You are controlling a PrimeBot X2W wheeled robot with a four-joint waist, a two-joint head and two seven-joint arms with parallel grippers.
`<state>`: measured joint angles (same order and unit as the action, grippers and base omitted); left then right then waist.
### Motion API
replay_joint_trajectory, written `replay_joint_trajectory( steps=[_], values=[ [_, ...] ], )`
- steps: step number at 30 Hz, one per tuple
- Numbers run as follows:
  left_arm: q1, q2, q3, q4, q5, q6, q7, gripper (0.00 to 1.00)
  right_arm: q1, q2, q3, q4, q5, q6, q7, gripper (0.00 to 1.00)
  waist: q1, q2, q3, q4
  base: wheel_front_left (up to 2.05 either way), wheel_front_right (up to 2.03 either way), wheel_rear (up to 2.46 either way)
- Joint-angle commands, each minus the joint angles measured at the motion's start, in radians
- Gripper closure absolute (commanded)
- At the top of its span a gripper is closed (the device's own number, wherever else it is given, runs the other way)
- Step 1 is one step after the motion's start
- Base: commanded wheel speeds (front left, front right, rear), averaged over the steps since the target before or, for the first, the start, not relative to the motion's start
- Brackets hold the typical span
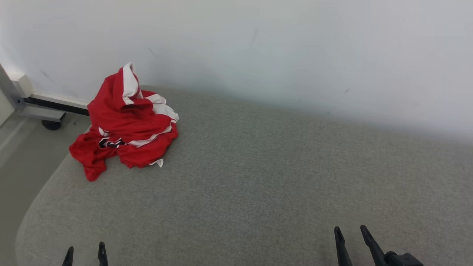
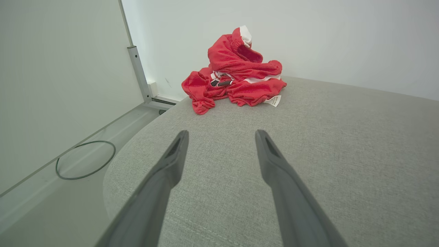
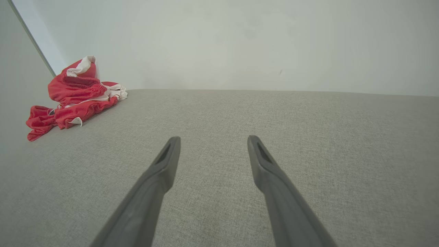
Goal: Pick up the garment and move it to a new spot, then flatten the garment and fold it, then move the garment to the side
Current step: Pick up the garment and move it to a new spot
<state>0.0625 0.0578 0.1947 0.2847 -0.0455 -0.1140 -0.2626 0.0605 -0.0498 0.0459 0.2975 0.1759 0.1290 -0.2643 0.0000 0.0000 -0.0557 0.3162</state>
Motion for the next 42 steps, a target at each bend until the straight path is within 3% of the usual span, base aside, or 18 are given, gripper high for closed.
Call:
replay_joint_trajectory(
  steps=[1, 15, 29, 36, 42],
  values=[
    [0.014, 0.003, 0.004, 0.003, 0.003, 0.001, -0.003, 0.0, 0.004, -0.001, 0.003, 0.002, 0.01, 0.003, -0.001, 0.0, 0.0, 0.0, -0.01, 0.053, 0.0, 0.0, 0.0],
    [0.014, 0.006, 0.031, 0.006, 0.008, 0.002, -0.003, 0.0, 0.008, -0.001, 0.011, 0.016, 0.026, 0.003, -0.001, 0.0, 0.0, 0.0, -0.018, 0.141, 0.0, 0.0, 0.0],
    [0.018, -0.002, 0.054, 0.001, -0.004, 0.014, -0.003, 0.0, 0.0, -0.001, 0.026, 0.019, 0.028, 0.003, -0.001, 0.0, 0.0, 0.0, -0.016, 0.143, 0.0, 0.0, 0.0],
    [-0.014, -0.003, 0.074, -0.01, -0.025, 0.017, -0.003, 0.0, -0.016, -0.001, 0.045, 0.018, 0.029, 0.003, -0.001, 0.0, 0.0, 0.0, -0.001, 0.091, 0.0, 0.0, 0.0],
    [-0.071, 0.022, 0.123, -0.027, -0.038, 0.009, -0.003, 0.0, -0.043, -0.001, 0.072, 0.007, 0.017, 0.003, -0.001, 0.0, 0.0, 0.0, 0.039, -0.037, 0.0, 0.0, 0.0]
  ],
)
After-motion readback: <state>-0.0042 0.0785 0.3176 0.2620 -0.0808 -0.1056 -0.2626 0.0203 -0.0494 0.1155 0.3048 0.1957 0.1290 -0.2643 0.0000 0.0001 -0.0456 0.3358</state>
